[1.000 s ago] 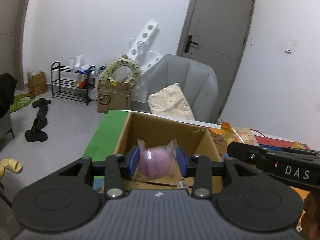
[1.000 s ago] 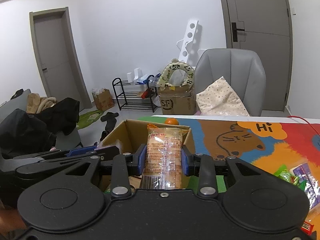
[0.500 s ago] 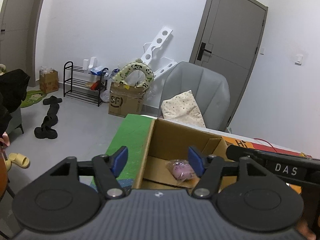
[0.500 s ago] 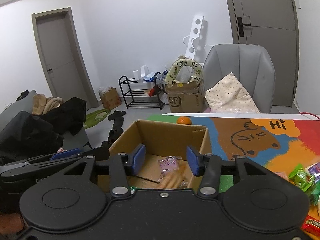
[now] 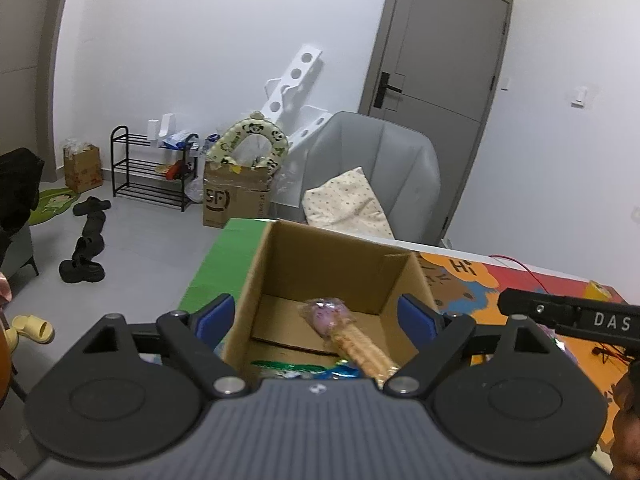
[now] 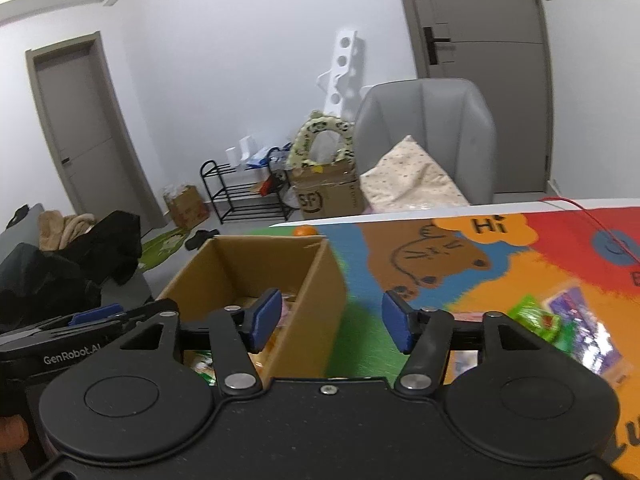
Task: Organize snacks
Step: 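Move both grippers back over the table toward the sandwich pack and red candy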
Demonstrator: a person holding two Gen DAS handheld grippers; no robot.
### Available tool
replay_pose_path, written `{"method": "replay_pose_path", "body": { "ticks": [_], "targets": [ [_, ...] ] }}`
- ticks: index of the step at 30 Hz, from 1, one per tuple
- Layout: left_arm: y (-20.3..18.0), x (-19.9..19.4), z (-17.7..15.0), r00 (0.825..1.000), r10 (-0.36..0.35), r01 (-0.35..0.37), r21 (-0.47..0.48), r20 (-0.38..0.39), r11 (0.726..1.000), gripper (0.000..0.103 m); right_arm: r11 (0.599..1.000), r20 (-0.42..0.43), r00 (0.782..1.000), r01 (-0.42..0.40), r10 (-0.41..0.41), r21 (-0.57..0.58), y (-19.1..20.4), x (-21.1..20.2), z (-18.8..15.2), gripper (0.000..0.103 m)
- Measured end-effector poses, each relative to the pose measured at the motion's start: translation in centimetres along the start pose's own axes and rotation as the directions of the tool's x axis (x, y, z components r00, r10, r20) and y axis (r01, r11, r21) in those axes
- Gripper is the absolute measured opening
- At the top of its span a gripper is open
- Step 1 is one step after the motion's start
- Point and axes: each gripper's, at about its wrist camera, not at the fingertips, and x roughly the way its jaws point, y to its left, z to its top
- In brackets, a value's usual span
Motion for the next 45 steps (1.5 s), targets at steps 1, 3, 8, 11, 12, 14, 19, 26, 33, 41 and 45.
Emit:
{"method": "replay_pose_path", "body": {
  "ticks": [1, 3, 8, 11, 12, 14, 19, 26, 33, 41, 45],
  "targets": [
    [-0.4, -0.1, -0.1, 1.0, -0.006, 0.006, 0.004, -0.001, 1.0, 0.089, 1.0, 0.001, 1.0, 0.007, -0.007, 0.005, -0.4, -0.4, -0.2, 0.063],
    [-1.0, -0.2, -0.2, 1.0, -0.021, 0.021, 0.015, -0.001, 1.0, 0.091, 1.0, 0.008, 1.0, 0.022, -0.022, 0.014, -1.1, -0.9, -0.4, 0.07],
    [-2.8, -0.2, -0.8, 0.999, -0.05, 0.051, 0.045, -0.014, 0.998, 0.091, 0.998, 0.019, 0.998, 0.054, -0.055, 0.032, -3.0, -2.0, -1.0, 0.077],
    [-3.8, -0.1, -1.1, 0.998, -0.064, 0.066, 0.061, -0.022, 0.996, 0.092, 0.997, 0.028, 0.997, 0.069, -0.07, 0.043, -4.1, -2.7, -1.3, 0.082],
    [-4.2, -0.1, -1.2, 0.997, -0.067, 0.069, 0.067, -0.025, 0.995, 0.092, 0.996, 0.03, 0.997, 0.073, -0.075, 0.046, -4.5, -3.0, -1.5, 0.083],
    [-5.0, -0.1, -1.5, 0.997, -0.074, 0.075, 0.075, -0.027, 0.994, 0.094, 0.995, 0.035, 0.996, 0.079, -0.081, 0.053, -5.1, -3.5, -1.7, 0.087],
    [-6.8, -0.3, -1.9, 0.995, -0.096, 0.098, 0.088, -0.035, 0.991, 0.096, 0.992, 0.054, 0.993, 0.098, -0.102, 0.078, -7.0, -5.1, -2.3, 0.098],
    [-9.9, -0.3, -2.5, 0.99, -0.134, 0.139, 0.118, -0.052, 0.983, 0.096, 0.987, 0.079, 0.989, 0.116, -0.125, 0.11, -9.4, -6.9, -2.9, 0.103],
    [-12.3, -0.6, -3.1, 0.985, -0.161, 0.17, 0.148, -0.068, 0.974, 0.096, 0.983, 0.084, 0.987, 0.126, -0.138, 0.131, -11.4, -8.6, -3.6, 0.103],
    [-15.0, -0.3, -4.0, 0.979, -0.182, 0.195, 0.176, -0.09, 0.965, 0.096, 0.974, 0.078, 0.984, 0.146, -0.161, 0.172, -14.2, -9.8, -4.4, 0.103],
    [-16.0, 0.2, -4.3, 0.977, -0.184, 0.201, 0.187, -0.106, 0.962, 0.096, 0.966, 0.07, 0.983, 0.154, -0.172, 0.206, -15.8, -9.8, -4.9, 0.103]
  ]
}}
